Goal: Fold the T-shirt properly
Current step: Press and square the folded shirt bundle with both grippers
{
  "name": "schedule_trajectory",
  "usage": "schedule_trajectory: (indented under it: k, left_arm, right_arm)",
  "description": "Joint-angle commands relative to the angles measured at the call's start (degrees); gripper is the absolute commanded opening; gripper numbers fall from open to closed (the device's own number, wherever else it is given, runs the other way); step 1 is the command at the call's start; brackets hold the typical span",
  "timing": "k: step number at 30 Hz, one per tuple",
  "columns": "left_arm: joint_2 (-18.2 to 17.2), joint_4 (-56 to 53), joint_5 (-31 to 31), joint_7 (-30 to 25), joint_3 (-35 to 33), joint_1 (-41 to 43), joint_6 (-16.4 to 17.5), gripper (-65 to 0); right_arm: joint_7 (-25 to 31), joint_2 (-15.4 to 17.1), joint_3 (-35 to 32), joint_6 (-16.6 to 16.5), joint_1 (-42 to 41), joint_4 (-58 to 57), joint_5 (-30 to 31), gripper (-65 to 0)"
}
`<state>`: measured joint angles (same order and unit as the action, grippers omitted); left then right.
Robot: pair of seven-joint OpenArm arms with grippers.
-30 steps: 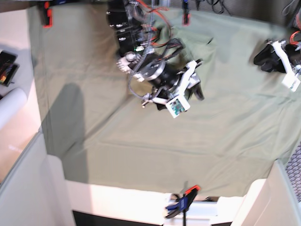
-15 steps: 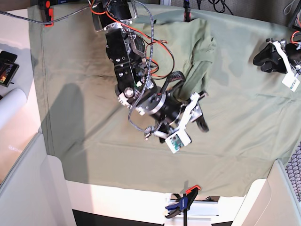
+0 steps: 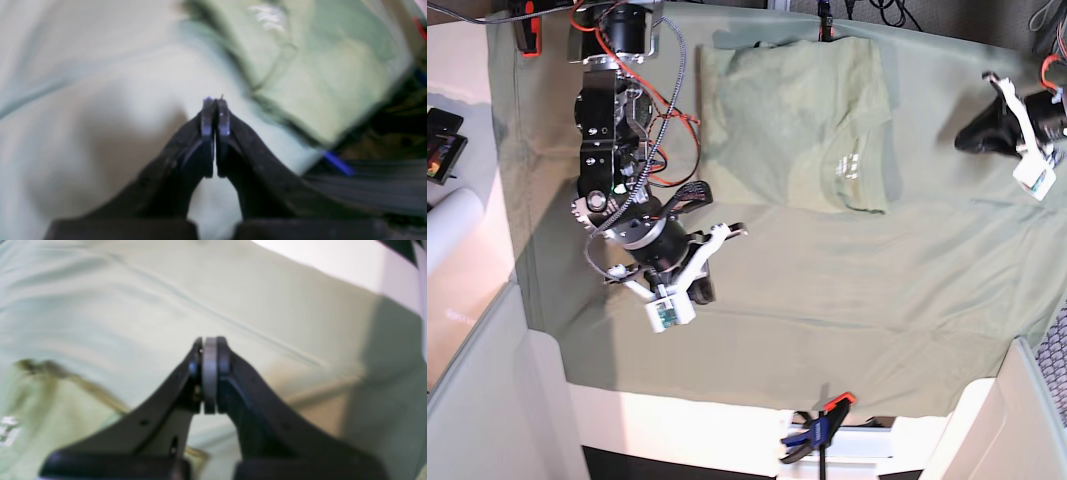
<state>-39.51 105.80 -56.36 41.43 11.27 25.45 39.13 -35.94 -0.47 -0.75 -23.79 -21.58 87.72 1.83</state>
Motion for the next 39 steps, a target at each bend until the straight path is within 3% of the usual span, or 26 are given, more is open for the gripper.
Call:
schedule_trajectory:
  k: [1,5,11,18,28,39]
  left_arm:
    - [-0.63,4.02,0.26,-1.16,-0.81,1.53,0.87,-65.0]
    - [-0.46,12.41,9.51,-4.9,-6.56,4.92,0.87,-65.0]
    - [0.46,10.73,20.61,-8.96,-16.04,4.28,0.87,-65.0]
    - [4.9,8.81,20.0,-9.11,-17.0,3.58,0.87,-65.0]
    - [10.91,2.89,24.48,-12.55,-18.08,2.1,0.87,-65.0]
    - [11.72,-6.99,24.5,-12.94,-20.79,-4.59,0.87,-65.0]
  right_arm:
    - [2.4,0.26,1.01,0.04,-1.6,-0.2,1.31,-65.0]
    - [6.01,1.42,3.54,0.02,-2.03,-6.82,4.9,-65.0]
    - [8.33,1.25,0.28,0.0,-2.84,-16.44,5.11,-65.0]
    - [8.96,0.92,-7.28,-0.02,-2.67,-17.14,4.46,-65.0]
    - [8.41,-2.4,-7.41,-0.02,-2.12,-18.05,2.84,-65.0]
    - [6.38,-2.05,-7.41,-0.02,-1.42,-20.35,1.53,-65.0]
